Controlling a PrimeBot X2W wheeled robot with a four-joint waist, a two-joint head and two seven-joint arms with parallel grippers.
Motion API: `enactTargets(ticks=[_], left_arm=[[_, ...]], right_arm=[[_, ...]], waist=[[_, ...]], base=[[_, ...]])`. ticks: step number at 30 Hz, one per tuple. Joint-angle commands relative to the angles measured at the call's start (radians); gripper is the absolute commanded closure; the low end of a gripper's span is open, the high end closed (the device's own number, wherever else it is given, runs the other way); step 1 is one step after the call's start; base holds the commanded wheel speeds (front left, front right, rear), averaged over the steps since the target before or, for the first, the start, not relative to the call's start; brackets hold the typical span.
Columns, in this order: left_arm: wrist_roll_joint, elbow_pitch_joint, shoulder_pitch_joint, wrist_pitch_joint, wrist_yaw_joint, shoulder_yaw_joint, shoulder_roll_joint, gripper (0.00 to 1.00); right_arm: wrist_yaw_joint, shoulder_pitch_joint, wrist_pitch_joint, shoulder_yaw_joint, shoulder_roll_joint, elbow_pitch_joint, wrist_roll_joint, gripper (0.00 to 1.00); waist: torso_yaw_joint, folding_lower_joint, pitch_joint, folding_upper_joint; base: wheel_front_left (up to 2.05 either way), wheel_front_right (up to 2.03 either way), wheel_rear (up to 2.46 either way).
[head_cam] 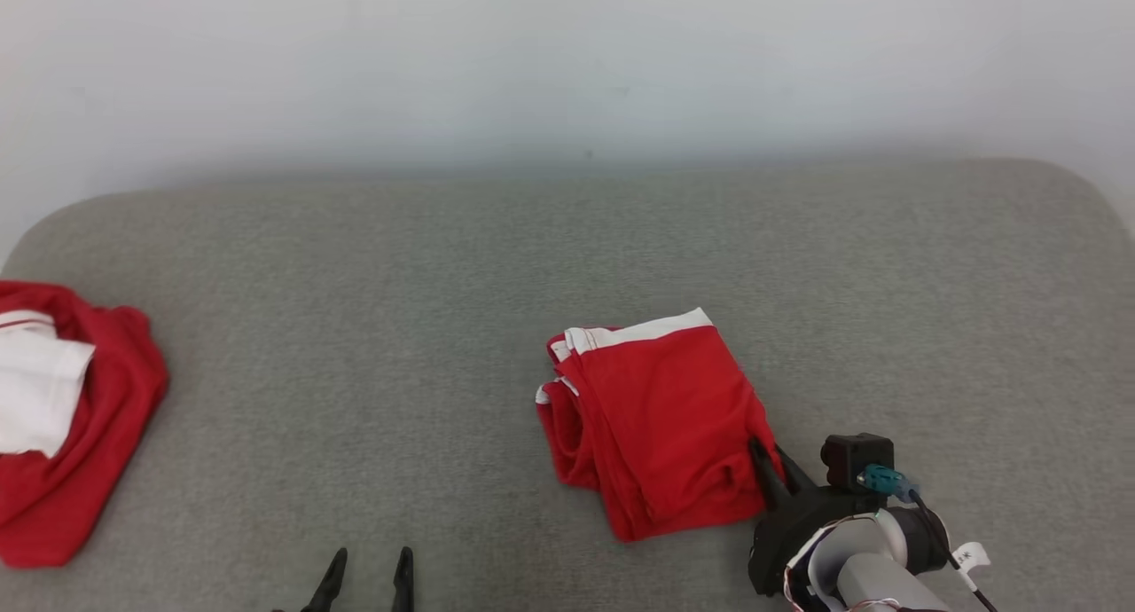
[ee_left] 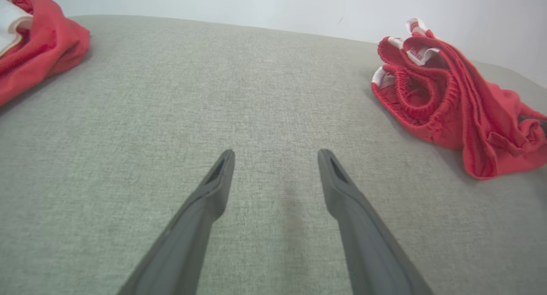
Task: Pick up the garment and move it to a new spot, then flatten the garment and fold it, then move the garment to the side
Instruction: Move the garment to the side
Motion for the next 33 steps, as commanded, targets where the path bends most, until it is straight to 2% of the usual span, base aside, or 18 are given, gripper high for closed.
enactTargets(ticks=[1,8,19,27,33], left_arm=[[-0.001,-0.003,0.002,-0.003,-0.005,-0.007,-0.001,0.00],[-0.021,-0.008,-0.008,-0.003,0.005,-0.052,-0.001,0.00],[-0.017,-0.015,-0.049,-0.003,0.004,-0.085,0.000,0.00],[-0.008,-0.023,-0.072,-0.003,-0.005,-0.111,0.000,0.00],[0.011,-0.027,-0.092,-0.003,-0.007,-0.118,0.001,0.00]], right_arm=[[-0.003,0.011,0.000,-0.015,-0.007,-0.008,-0.018,1.00],[-0.002,0.026,0.000,-0.077,-0.003,-0.021,-0.074,1.00],[-0.002,0.029,0.000,-0.103,0.007,-0.038,-0.106,1.00],[-0.002,0.031,0.000,-0.105,0.008,-0.050,-0.110,1.00],[-0.002,0.014,0.000,-0.100,0.007,-0.063,-0.110,1.00]], waist=[[-0.053,0.0000,-0.015,-0.0001],[-0.204,0.0000,-0.022,-0.0001],[-0.425,0.0000,0.002,-0.0001],[-0.511,0.0000,0.029,-0.0001],[-0.528,0.0000,0.059,-0.0001]], base=[[0.00,0.00,0.00],[0.00,0.00,0.00],[0.00,0.00,0.00],[0.00,0.00,0.00],[0.00,0.00,0.00]])
